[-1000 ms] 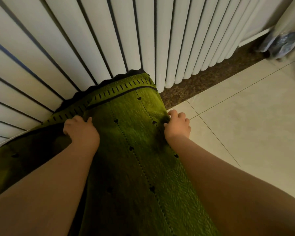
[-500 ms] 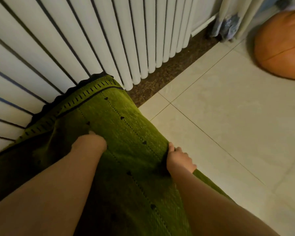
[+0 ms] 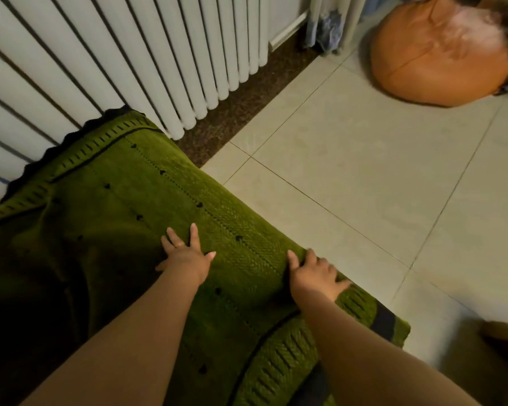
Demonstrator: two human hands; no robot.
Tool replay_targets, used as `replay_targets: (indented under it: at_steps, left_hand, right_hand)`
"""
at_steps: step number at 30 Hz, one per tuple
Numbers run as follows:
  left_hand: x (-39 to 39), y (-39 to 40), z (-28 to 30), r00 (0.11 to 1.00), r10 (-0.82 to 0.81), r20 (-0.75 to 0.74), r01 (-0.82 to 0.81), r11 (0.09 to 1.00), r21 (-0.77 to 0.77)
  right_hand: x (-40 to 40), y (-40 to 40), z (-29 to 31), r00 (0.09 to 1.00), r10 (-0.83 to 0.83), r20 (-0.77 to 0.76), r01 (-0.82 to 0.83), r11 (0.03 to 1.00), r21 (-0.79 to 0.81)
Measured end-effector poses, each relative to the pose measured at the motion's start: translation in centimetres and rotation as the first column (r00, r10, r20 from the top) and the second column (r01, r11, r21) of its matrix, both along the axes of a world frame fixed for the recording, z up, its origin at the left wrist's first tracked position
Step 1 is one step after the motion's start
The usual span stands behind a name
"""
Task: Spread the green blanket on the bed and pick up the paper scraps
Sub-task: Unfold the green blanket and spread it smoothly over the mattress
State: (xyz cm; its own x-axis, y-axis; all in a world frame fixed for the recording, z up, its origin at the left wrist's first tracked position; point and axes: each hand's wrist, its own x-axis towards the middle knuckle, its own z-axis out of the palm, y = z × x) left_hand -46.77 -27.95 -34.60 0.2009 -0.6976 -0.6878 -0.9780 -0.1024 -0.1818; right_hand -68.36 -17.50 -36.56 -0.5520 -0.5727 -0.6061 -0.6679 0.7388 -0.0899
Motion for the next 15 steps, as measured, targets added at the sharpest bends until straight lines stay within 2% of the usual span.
replay_targets:
  at_steps: [3, 5, 7, 9, 12, 15]
  left_hand:
    - [0.5, 3.8, 1.5, 1.0, -0.013, -0.011, 0.014, 0.996, 0.091]
    - [1.2, 6.3, 2.7, 0.999, 0.007, -0.051, 0.001, 0.989, 0.148]
    - [2.3, 9.1, 4.0, 0.995, 0.002, -0.1, 0.014, 0.986, 0.166]
    - [4.0, 12.3, 5.1, 0.988, 0.001, -0.153, 0.015, 0.995, 0.101]
    - [6.7, 16.5, 6.1, 0.977, 0.01, -0.213, -0.03, 0.995, -0.092]
    - [9.9, 20.6, 7.0, 0.974, 0.046, -0.22, -0.101, 0.964, -0.246]
  right_hand:
    - [-2.1, 1.0, 1.0, 0.983, -0.178, -0.034, 0.181, 0.961, 0.207]
    - [-1.8, 0.8, 2.0, 0.982, -0.158, -0.107, 0.177, 0.966, 0.191]
    - [-0.4, 1.2, 2.9, 0.99, 0.086, -0.107, -0.085, 0.996, 0.013]
    - [2.5, 2.6, 3.9, 0.928, 0.368, -0.059, -0.373, 0.912, -0.17]
    - [7.0, 4.8, 5.0, 0.816, 0.578, -0.004, -0.559, 0.789, -0.255]
    - [10.9, 7.6, 5.5, 0.706, 0.707, 0.032, -0.671, 0.683, -0.29]
